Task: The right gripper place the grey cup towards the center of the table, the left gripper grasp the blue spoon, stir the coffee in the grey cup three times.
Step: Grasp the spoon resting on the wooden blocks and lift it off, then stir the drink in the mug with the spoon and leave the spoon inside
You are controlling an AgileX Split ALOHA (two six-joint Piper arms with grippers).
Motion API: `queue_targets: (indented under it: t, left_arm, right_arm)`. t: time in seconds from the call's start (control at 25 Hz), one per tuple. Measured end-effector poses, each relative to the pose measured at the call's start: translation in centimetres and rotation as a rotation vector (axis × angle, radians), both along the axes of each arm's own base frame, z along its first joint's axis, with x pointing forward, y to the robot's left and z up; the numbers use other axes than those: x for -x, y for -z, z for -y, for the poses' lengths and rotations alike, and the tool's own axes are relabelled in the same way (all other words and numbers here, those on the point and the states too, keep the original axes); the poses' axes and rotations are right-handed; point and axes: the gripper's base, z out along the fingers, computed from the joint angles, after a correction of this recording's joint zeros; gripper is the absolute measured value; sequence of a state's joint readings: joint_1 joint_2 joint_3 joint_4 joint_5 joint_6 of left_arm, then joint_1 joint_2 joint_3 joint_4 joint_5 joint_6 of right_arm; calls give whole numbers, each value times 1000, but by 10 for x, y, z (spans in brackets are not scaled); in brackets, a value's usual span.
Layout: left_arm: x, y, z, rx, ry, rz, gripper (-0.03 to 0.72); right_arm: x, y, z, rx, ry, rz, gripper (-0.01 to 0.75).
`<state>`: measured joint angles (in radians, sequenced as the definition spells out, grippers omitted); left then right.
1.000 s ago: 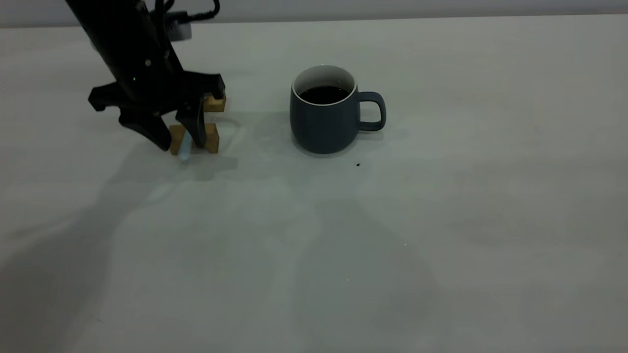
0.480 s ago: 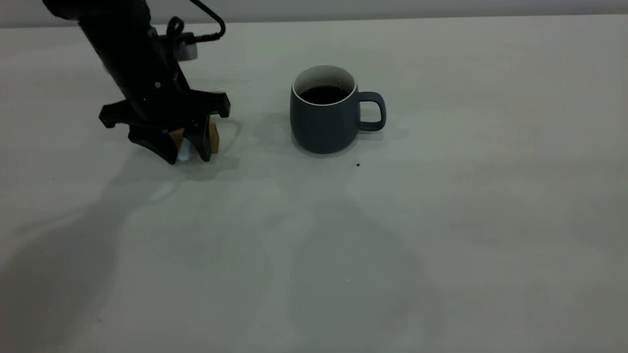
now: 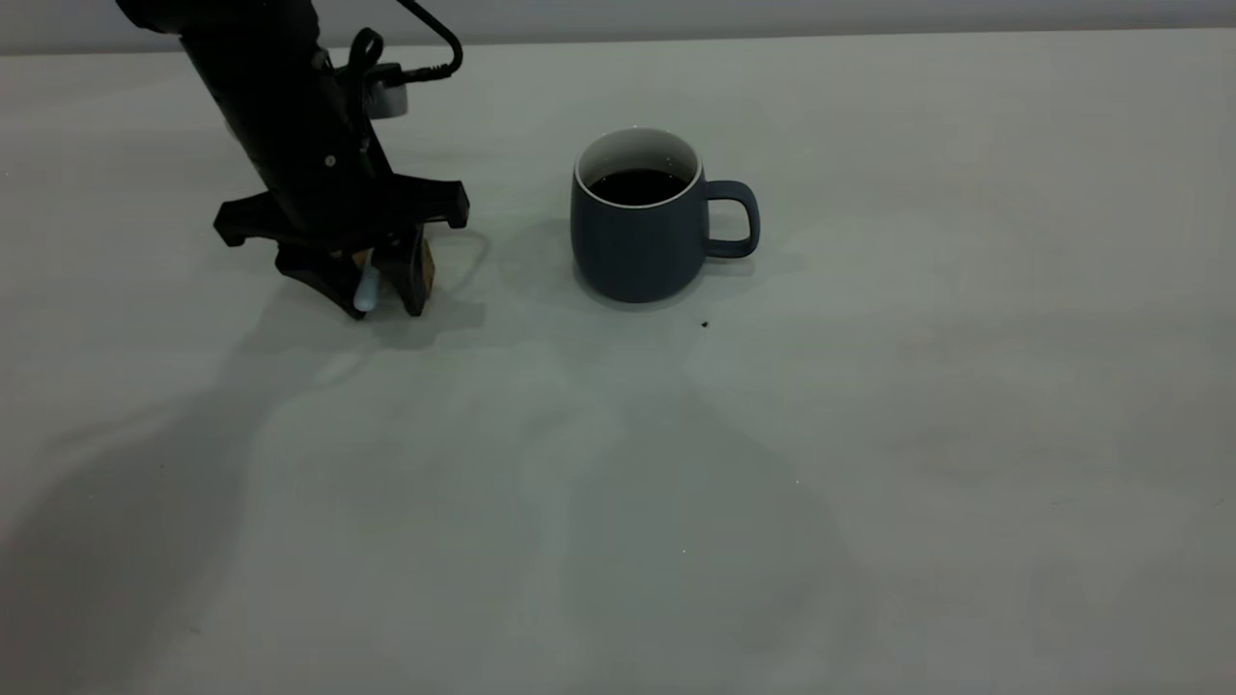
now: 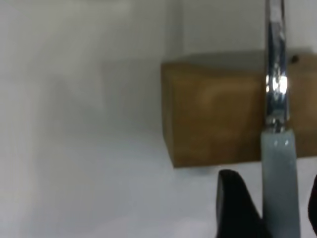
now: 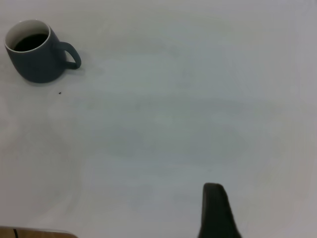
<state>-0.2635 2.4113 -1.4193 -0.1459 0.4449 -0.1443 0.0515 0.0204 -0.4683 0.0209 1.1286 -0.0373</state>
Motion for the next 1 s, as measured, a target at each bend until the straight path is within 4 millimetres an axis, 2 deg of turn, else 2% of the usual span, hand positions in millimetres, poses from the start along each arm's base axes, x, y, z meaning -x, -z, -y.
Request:
queue_targets:
  t: [0.2,0.36,0.48,0.6,0.72,0.8,1.0]
  left_arm:
    - [1,0,0,-2,-6,-15,312]
    - [2,-1,0,-2,-38,-34,121]
    - [0,-7,2,-3,-36,-59,111]
    - [-4,-31,8,2,-19,-69,109]
    - [-6,-66,17,44,-22,-33,109]
    - [-6,-87,22,104,-53,-6,108]
    - [-5,-122,40,324,-114,11,108]
  right_arm:
    - [0,0,0,0,0,0,535]
    - [0,0,0,0,0,0,535]
    - [0,0,0,0,0,0,535]
    - [0,0,0,0,0,0,535]
    - [0,0,0,0,0,0,535]
    - [0,0,0,0,0,0,535]
    - [0,0,0,0,0,0,535]
